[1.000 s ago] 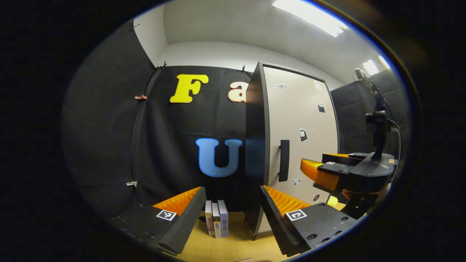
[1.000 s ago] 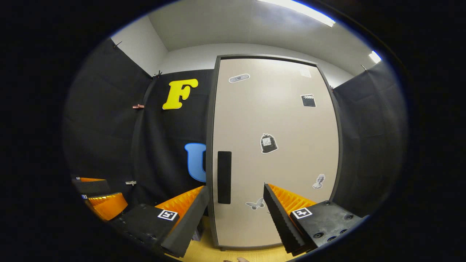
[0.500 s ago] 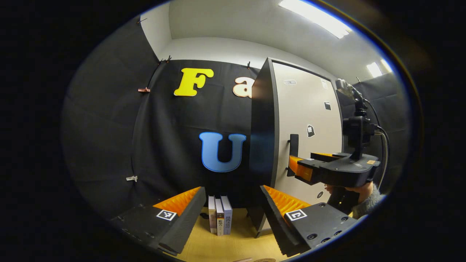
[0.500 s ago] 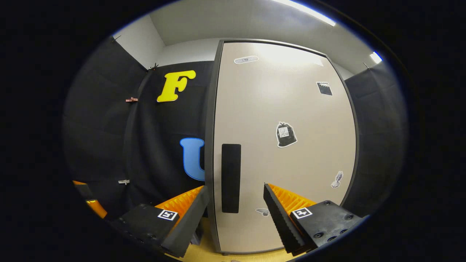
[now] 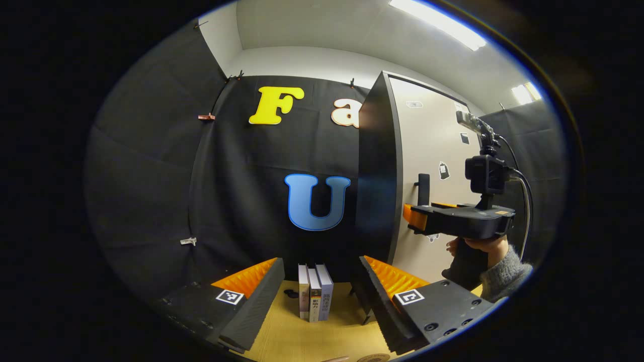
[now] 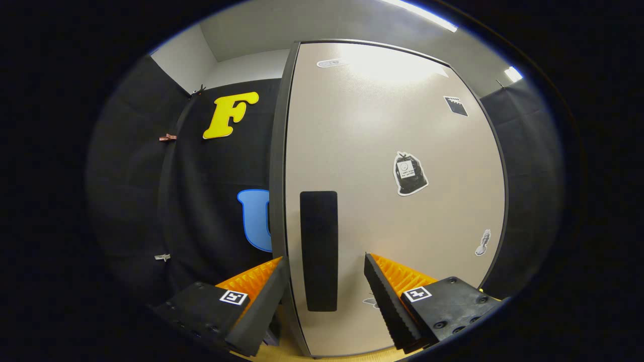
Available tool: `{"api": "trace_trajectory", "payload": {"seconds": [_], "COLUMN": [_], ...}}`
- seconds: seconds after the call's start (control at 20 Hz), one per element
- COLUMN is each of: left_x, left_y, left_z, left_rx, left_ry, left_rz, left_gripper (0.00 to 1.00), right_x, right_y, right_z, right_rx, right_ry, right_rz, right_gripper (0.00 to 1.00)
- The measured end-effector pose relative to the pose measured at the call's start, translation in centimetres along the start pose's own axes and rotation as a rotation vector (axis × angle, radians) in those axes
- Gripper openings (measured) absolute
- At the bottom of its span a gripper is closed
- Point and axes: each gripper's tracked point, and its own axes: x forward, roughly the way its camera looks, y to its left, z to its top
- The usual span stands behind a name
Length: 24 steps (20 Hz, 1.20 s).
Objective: Open the cabinet door with the right hand, grasp the bottle in the cabinet with the left hand and place it on the coaster, then close the cabinet door with the right hand.
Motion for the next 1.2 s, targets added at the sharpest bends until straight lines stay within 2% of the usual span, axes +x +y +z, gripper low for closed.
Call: {"api": "trace_trajectory", "payload": {"seconds": [0.1, 0.25, 0.4, 0.6, 0.85, 1.2], "left_x": [0.1, 0.3, -0.1, -0.4, -0.3, -3.3], "left_y": [0.4, 1.0, 1.1, 1.3, 0.6, -3.0], "left_z": [-0.1, -0.5, -0.6, -0.2, 0.9, 1.4], "left_rx": [0.000, 0.003, -0.004, 0.004, 0.027, 0.037], "left_ry": [0.002, 0.011, 0.017, 0.015, -0.003, -0.026], "left_rz": [0.004, 0.014, 0.014, 0.020, 0.008, -0.029], "left_gripper": [0.93, 0.93, 0.93, 0.93, 0.93, 0.93], "right_x": [0.2, 0.6, 0.0, -0.6, -3.3, -8.4], "right_y": [0.3, 0.1, 0.3, 0.3, 0.1, -1.6], "right_z": [0.5, 0.6, 0.6, 0.5, 0.8, 1.6], "right_rx": [-0.005, -0.040, -0.052, -0.050, -0.037, -0.019], "right_ry": [-0.025, -0.041, -0.022, 0.001, 0.040, 0.089], "right_rz": [0.002, -0.030, -0.023, 0.004, 0.051, 0.121], "right_gripper": [0.86, 0.39, 0.15, 0.14, 0.14, 0.14]}}
